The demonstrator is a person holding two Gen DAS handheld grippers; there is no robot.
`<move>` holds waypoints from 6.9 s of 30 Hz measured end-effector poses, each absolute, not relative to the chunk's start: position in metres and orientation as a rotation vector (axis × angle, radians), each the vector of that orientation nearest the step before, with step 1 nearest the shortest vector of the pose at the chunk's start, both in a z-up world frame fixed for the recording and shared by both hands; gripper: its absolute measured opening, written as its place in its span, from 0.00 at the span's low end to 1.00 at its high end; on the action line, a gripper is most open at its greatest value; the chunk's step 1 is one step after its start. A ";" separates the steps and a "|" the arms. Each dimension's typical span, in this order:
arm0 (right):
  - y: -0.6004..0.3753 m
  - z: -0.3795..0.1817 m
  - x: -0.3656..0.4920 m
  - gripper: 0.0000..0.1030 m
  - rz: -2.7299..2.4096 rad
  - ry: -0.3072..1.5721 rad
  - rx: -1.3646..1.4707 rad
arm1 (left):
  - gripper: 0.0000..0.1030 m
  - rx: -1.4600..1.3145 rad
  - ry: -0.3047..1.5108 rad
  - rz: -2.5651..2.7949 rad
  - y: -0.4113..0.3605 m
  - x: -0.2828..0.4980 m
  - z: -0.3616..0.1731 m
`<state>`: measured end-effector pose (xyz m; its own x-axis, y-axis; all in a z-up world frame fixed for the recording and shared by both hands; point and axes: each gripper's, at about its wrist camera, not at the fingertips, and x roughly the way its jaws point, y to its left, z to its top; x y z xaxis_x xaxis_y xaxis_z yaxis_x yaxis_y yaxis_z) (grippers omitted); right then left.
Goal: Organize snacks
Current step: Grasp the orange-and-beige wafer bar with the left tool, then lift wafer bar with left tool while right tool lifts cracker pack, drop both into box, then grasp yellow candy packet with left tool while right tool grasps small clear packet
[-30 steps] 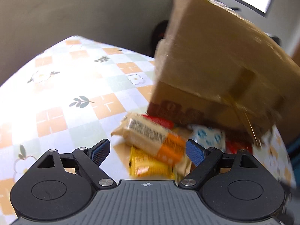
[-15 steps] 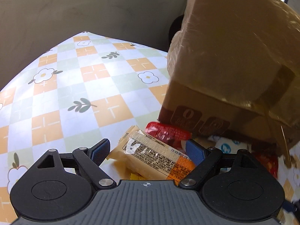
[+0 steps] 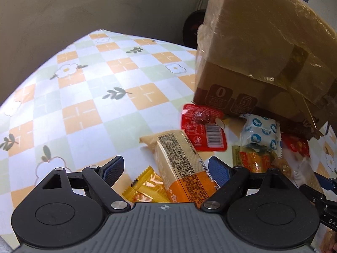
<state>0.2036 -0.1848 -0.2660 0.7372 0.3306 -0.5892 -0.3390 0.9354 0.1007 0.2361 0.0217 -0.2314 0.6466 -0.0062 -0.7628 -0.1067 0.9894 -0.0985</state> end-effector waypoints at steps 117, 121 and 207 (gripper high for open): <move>-0.195 -0.060 0.336 0.47 0.144 0.399 0.201 | 0.39 -0.027 0.483 -0.307 -0.095 0.371 -0.052; -0.202 -0.070 0.341 0.47 0.103 0.431 0.209 | 0.39 -0.006 0.522 -0.312 -0.108 0.386 -0.062; -0.127 -0.255 0.213 0.47 0.331 0.598 -0.003 | 0.34 -0.089 0.791 -0.015 0.013 0.201 -0.242</move>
